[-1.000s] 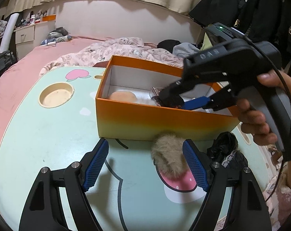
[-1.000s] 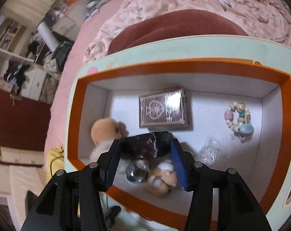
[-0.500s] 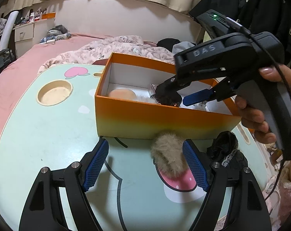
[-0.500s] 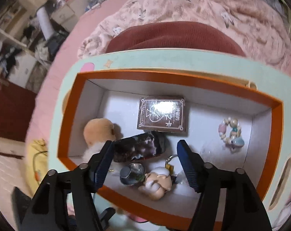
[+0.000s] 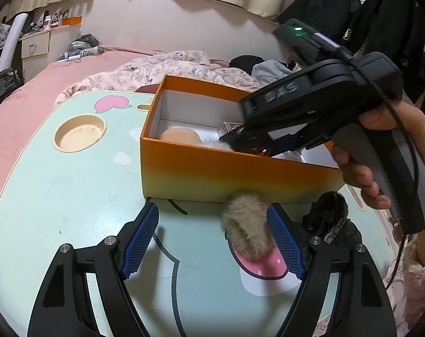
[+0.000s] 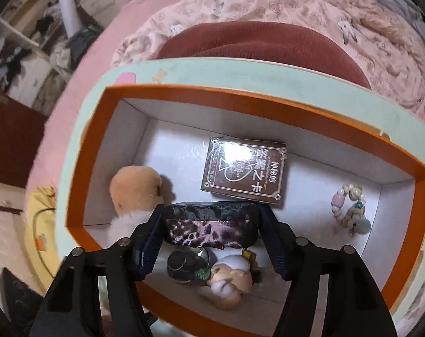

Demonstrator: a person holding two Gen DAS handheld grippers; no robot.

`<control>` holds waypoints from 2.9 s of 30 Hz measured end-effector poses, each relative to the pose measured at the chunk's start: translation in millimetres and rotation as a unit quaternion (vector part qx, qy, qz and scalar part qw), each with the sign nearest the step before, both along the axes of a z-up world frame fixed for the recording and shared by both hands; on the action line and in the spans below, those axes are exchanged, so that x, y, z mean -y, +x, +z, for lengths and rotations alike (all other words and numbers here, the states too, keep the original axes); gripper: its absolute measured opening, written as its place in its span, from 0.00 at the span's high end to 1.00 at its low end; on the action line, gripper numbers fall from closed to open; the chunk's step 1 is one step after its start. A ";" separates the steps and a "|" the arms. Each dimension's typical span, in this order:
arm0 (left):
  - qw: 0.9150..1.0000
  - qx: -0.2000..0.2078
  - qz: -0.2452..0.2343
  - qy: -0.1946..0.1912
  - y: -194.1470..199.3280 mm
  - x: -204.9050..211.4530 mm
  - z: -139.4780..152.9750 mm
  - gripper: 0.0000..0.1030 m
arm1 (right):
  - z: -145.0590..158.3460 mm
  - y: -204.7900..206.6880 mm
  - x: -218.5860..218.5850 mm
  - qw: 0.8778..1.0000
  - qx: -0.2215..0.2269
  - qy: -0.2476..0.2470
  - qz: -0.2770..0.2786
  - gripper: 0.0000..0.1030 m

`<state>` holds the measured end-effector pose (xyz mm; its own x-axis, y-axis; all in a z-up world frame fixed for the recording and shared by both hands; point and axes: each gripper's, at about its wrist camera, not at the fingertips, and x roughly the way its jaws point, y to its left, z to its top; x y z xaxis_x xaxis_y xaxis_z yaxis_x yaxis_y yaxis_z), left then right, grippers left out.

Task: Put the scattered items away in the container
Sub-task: 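Reach into the box and grasp the black leopard-print pouch with the right tool, then lift the pouch out and place it on the table with the right tool, then grasp the brown printed card in the box with the left tool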

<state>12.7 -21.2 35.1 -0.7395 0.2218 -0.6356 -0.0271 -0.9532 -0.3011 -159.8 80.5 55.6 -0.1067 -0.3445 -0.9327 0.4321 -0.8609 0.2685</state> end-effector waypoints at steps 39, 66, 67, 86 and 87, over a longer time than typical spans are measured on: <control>0.996 -0.038 0.074 0.038 4.3 51.8 31.9 0.23 | -25.9 147.8 -18.0 0.977 -0.163 0.049 0.127 0.36; 0.971 0.174 -0.051 -0.156 -169.4 -63.5 36.2 0.23 | 15.4 159.9 -133.8 0.958 -0.173 -0.202 -0.105 0.37; 0.969 0.186 -0.051 -0.154 -175.7 -65.9 31.2 0.23 | 15.7 160.8 -133.9 0.958 -0.174 -0.202 -0.104 0.37; 0.948 0.244 -0.118 -0.167 -191.7 -93.5 8.2 0.42 | 13.4 159.8 -132.3 0.959 -0.162 -0.210 -0.099 0.37; 0.949 0.237 -0.122 -0.169 -190.5 -92.9 9.4 0.42 | 13.3 159.8 -132.3 0.959 -0.161 -0.211 -0.099 0.36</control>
